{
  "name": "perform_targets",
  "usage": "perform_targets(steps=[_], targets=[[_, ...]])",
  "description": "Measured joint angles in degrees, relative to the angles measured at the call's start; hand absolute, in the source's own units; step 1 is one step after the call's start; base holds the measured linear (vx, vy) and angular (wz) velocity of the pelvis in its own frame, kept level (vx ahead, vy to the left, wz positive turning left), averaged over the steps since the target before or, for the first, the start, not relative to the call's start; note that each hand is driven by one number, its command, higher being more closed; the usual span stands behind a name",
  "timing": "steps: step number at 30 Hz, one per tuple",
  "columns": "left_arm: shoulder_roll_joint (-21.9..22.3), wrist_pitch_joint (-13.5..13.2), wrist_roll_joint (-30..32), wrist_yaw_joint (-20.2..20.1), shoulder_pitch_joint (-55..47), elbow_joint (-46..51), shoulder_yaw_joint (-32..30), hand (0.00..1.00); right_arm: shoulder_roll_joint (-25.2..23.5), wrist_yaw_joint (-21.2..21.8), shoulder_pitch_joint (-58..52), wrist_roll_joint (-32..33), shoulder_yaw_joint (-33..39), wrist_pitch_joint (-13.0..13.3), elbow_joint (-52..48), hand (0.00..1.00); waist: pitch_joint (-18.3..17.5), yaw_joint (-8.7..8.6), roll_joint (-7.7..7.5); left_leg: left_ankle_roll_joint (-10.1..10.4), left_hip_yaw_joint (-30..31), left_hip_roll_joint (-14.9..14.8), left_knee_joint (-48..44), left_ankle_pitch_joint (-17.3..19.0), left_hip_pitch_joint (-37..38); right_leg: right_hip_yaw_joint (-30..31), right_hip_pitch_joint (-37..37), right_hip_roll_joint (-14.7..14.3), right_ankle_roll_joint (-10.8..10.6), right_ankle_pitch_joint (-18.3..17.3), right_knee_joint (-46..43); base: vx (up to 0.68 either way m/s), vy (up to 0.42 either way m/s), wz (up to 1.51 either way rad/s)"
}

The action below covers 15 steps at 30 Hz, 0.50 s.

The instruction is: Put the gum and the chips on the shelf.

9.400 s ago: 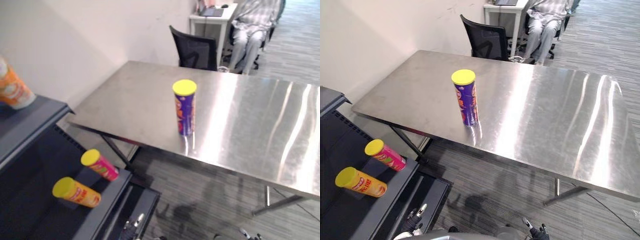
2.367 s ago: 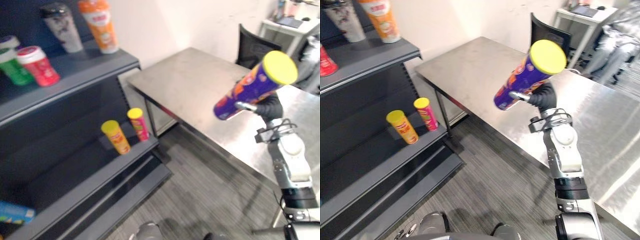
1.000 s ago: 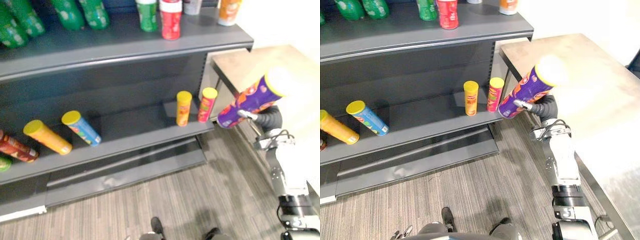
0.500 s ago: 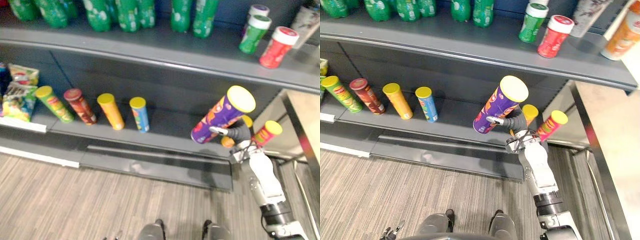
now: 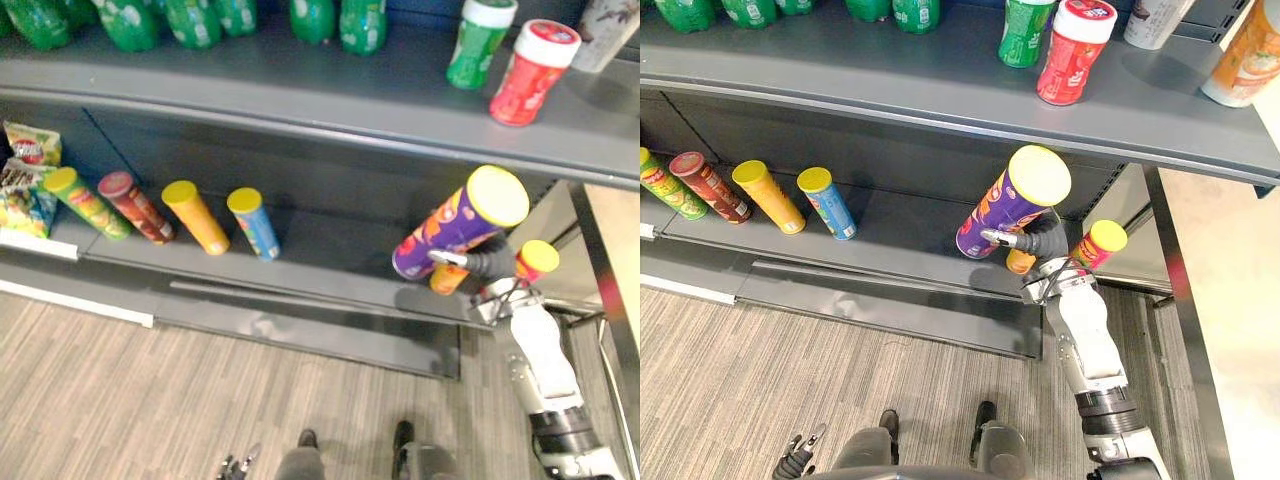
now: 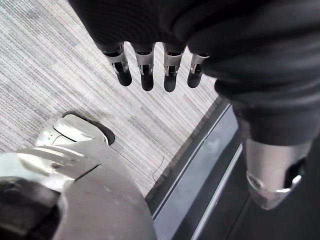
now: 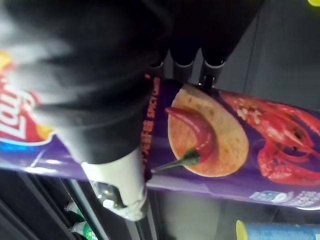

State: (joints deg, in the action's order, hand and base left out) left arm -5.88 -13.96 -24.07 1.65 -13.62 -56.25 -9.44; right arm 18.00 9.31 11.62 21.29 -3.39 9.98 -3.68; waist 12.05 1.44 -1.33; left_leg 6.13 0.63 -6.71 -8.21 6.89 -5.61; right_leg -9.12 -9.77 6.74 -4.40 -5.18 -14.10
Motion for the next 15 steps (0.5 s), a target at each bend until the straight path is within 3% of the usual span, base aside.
perform_targets(steps=[6, 9, 11, 15], targets=[[0.0, -1.0, -0.3, 0.2, 0.3, -0.3, 0.1, 0.00, 0.0, 1.8, 0.0, 0.0, -2.6, 0.0, 0.0, 1.00, 0.1, -0.12, 0.60, -0.1, 0.5, 0.4, 0.8, -1.0, -0.3, -0.9, -0.2, 0.4, 0.3, -0.3, 0.0, 0.02, -0.002, 0.09], [-0.1, -2.2, -0.6, -0.2, 2.1, -0.4, 0.7, 0.00, 0.1, 1.3, 0.0, -0.6, -4.0, 0.0, -0.1, 1.00, 0.7, -0.83, 1.76, -0.6, -0.1, 1.5, -2.6, -1.3, -3.8, -2.7, -1.5, 1.5, 0.3, -1.4, -2.0, -0.02, 0.017, 0.44], [-0.2, -2.2, -0.7, -0.4, 3.7, -0.3, 2.6, 0.00, 0.1, -0.5, 0.0, -2.2, -5.0, 0.1, -0.2, 1.00, 1.2, -1.15, 2.46, -1.3, -1.9, 2.1, -2.0, -3.6, -5.5, -4.2, -3.2, 3.7, 0.5, -2.6, -4.5, -0.07, 0.037, 0.58], [-0.2, -2.2, -0.6, -0.8, 4.8, -0.9, 4.9, 0.00, -0.7, -3.6, -0.1, -5.7, -7.2, 0.2, -1.0, 1.00, 2.5, -1.09, 2.99, -2.0, -4.6, 2.5, 2.0, -5.7, -5.2, -5.3, -5.0, 5.3, 0.9, -4.2, -7.0, -0.09, 0.001, 0.28]])
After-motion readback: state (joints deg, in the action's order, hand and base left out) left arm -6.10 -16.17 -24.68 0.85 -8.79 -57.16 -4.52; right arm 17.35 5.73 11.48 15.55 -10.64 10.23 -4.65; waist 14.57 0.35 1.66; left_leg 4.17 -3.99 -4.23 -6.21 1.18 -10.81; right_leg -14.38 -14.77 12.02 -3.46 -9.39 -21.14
